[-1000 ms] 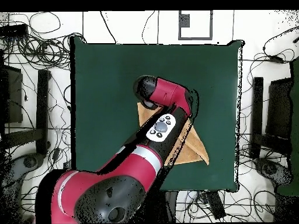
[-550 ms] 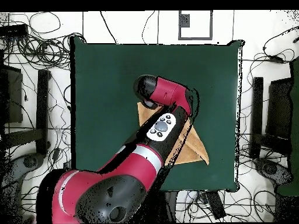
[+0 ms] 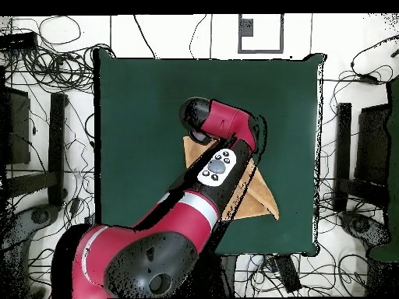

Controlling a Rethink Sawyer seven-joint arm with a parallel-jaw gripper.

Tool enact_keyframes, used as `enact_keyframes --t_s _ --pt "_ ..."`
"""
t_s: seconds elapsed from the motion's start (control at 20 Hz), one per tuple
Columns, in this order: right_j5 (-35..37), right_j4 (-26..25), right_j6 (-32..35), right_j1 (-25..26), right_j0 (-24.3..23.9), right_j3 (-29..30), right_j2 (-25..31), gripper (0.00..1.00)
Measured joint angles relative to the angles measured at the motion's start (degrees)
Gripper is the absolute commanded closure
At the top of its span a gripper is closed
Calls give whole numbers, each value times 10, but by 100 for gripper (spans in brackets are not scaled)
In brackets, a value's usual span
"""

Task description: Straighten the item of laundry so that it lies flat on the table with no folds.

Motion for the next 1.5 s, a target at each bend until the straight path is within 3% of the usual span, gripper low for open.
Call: enact_keyframes --t_s 1.5 --pt "-20 0 0 -13 -30 0 25 0"
